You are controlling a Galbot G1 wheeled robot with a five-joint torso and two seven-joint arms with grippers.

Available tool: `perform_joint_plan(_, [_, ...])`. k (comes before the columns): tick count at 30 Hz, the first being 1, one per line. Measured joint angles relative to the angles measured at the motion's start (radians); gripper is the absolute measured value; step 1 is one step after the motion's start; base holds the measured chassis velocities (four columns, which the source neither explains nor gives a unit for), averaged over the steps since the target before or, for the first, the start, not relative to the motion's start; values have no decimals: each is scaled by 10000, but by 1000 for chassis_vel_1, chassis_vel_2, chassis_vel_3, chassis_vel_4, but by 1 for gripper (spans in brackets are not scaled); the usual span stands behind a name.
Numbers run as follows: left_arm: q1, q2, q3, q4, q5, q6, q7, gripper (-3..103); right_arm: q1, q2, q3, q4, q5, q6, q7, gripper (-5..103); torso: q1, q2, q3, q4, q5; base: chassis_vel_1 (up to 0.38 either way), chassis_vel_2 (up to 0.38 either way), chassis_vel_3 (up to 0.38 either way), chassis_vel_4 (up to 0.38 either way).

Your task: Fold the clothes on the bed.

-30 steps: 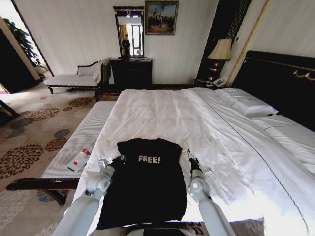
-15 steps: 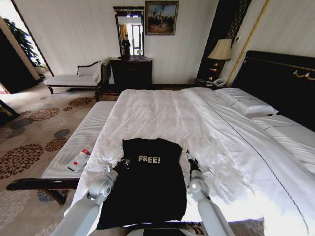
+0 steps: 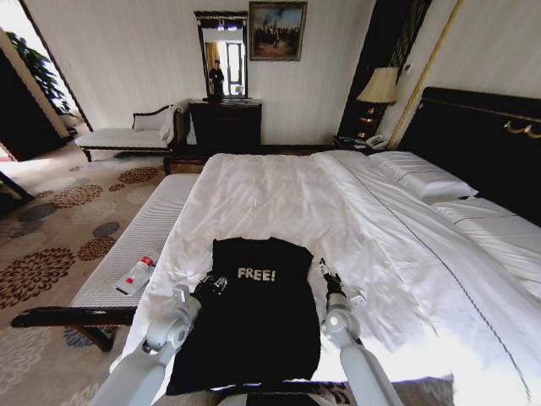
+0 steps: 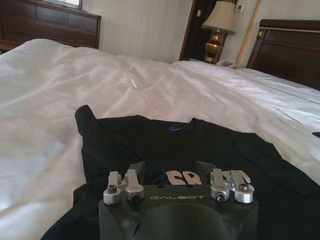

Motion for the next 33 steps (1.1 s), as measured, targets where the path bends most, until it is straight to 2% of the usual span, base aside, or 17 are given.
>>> perform_joint_plan(1, [0, 0, 0, 0, 0, 0, 0, 59, 0, 0, 0, 0, 0, 0, 0, 100, 0, 0, 0, 0, 0, 0, 0, 0, 0])
perform_joint_plan(2, [-23, -27, -15, 22, -42, -10, -17, 65, -3, 0, 1, 3, 0, 0, 0, 100, 0, 0, 0, 0, 0, 0, 0, 0, 0])
perform_joint_plan(3, [-154, -130, -95, 119, -280, -7, -195, 70, -12, -4, 3, 13, 0, 0, 0, 100, -1, 0, 0, -1, -1, 0, 0, 0, 0])
perform_joint_plan(4, [-229, -178, -148, 162, -434, 7, -303, 70, -19, -5, 2, 23, 0, 0, 1, 100, 0, 0, 0, -3, -2, 0, 0, 0, 0])
perform_joint_plan(6, [-472, -334, -349, 267, -1046, 139, -604, 81, -41, -8, 2, 51, 0, 0, 1, 100, 0, 0, 1, -4, -1, 0, 0, 0, 0])
perform_joint_plan(7, [-472, -334, -349, 267, -1046, 139, -604, 81, -41, -8, 2, 51, 0, 0, 1, 100, 0, 0, 1, -4, -1, 0, 0, 0, 0])
perform_joint_plan(10, [-791, -499, -699, 405, -1876, 378, -1020, 97, -92, -31, 10, 73, 2, 9, 1, 100, 1, 0, 0, -4, 0, 0, 0, 0, 0])
perform_joint_plan(14, [-789, -524, -784, 540, -2119, 611, -1163, 100, -114, -46, 16, 71, 3, 23, -1, 100, 0, 0, 0, -3, 0, 0, 0, 0, 0])
perform_joint_plan(23, [-212, -440, -374, 603, -1540, 736, -1015, 100, -126, -49, 15, 84, 4, 28, 1, 100, 0, 0, 0, -3, -1, 0, 0, 0, 0])
perform_joint_plan(27, [167, -363, -276, 359, -1243, 564, -790, 100, -154, -51, 18, 94, 4, 30, 10, 100, 1, 0, 0, -4, 0, 0, 0, 0, 0])
perform_joint_plan(33, [941, -90, -273, 89, -325, 164, -236, 100, -178, -53, 28, 89, 4, 41, 25, 100, 0, 0, 0, -2, -1, 0, 0, 0, 0])
